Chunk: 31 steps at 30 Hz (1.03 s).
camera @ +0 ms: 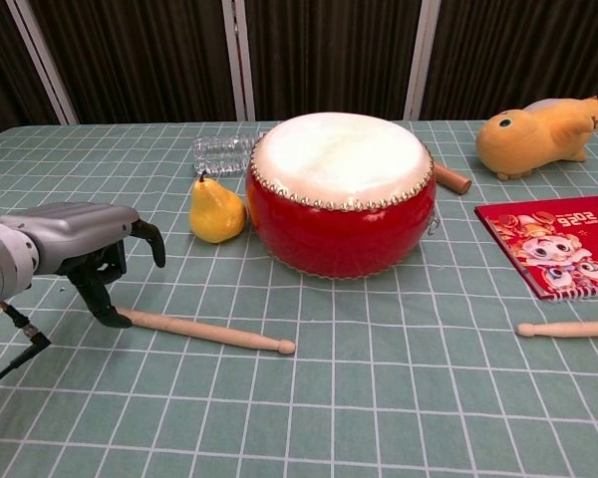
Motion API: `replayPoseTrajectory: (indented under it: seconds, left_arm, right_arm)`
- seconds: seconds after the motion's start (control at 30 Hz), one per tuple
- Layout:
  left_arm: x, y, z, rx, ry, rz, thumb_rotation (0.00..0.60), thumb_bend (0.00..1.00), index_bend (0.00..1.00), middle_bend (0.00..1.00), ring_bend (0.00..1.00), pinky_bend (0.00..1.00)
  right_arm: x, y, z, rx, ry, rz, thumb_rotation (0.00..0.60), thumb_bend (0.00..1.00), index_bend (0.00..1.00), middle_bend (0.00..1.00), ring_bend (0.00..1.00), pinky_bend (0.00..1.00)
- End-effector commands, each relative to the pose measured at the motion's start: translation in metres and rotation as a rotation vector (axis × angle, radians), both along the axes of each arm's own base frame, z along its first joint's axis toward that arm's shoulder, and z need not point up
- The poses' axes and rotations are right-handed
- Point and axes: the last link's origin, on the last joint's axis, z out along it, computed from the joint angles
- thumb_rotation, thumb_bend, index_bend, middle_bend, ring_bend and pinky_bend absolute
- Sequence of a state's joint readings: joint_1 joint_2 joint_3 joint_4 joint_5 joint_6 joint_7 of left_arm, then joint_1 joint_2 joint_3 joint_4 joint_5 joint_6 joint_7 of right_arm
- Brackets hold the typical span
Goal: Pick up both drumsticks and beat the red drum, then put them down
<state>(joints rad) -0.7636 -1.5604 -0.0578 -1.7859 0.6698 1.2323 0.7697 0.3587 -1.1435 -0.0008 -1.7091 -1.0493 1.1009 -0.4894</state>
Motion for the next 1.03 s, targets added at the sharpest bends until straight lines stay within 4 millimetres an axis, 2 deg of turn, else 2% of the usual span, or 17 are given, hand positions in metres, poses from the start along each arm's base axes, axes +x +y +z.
replayPoseTrajectory:
  seconds: [0.03,0.13,0.17,0.27,0.4,0.5,0.57,0.67,0.8,1.03]
  left_arm:
    - [0.000,-0.002,0.009,0.019,-0.017,-0.008,0.600,0.10,0.27,0.79,0.79,0.85]
    - [-0.003,-0.007,0.023,0.048,-0.032,-0.025,0.600,0.10,0.22,0.61,0.62,0.67]
    - [-0.005,-0.010,0.030,0.065,-0.042,-0.034,0.600,0.10,0.20,0.54,0.56,0.60]
    - [-0.015,-0.020,0.053,0.136,-0.080,-0.064,0.600,0.10,0.17,0.38,0.39,0.46]
    - [-0.036,-0.036,0.087,0.245,-0.127,-0.089,0.600,0.10,0.14,0.26,0.26,0.38]
    - [-0.065,-0.055,0.118,0.328,-0.129,-0.117,0.600,0.10,0.13,0.13,0.15,0.30]
    - [-0.080,-0.065,0.133,0.365,-0.107,-0.127,0.600,0.09,0.10,0.03,0.06,0.18]
    - [-0.104,-0.085,0.158,0.417,-0.062,-0.125,0.600,0.07,0.03,0.00,0.00,0.04]
    - [-0.126,-0.106,0.180,0.478,-0.037,-0.118,0.600,0.05,0.00,0.00,0.00,0.02]
    - [-0.153,-0.135,0.196,0.529,-0.013,-0.101,0.600,0.05,0.00,0.00,0.00,0.02]
  right_arm:
    - [-0.001,0.000,0.002,-0.009,0.012,0.000,0.600,0.42,0.23,0.81,0.87,0.79]
    - [0.000,0.000,0.006,-0.025,0.006,0.004,0.600,0.42,0.20,0.71,0.77,0.68]
    - [0.001,-0.001,0.008,-0.038,-0.001,0.008,0.600,0.42,0.18,0.65,0.72,0.62]
    - [0.005,-0.002,0.017,-0.089,-0.037,0.028,0.600,0.42,0.13,0.52,0.57,0.47]
    - [0.012,0.001,0.032,-0.178,-0.120,0.072,0.600,0.42,0.03,0.32,0.32,0.29]
    - [0.016,0.011,0.047,-0.249,-0.199,0.136,0.600,0.40,0.00,0.15,0.10,0.18]
    - [0.016,0.016,0.054,-0.278,-0.230,0.165,0.600,0.37,0.00,0.04,0.02,0.11]
    - [0.010,0.030,0.064,-0.323,-0.245,0.207,0.600,0.32,0.00,0.00,0.00,0.02]
    - [0.002,0.046,0.076,-0.390,-0.254,0.255,0.600,0.30,0.00,0.00,0.00,0.00]
    - [-0.004,0.061,0.082,-0.453,-0.308,0.330,0.600,0.30,0.00,0.00,0.00,0.00]
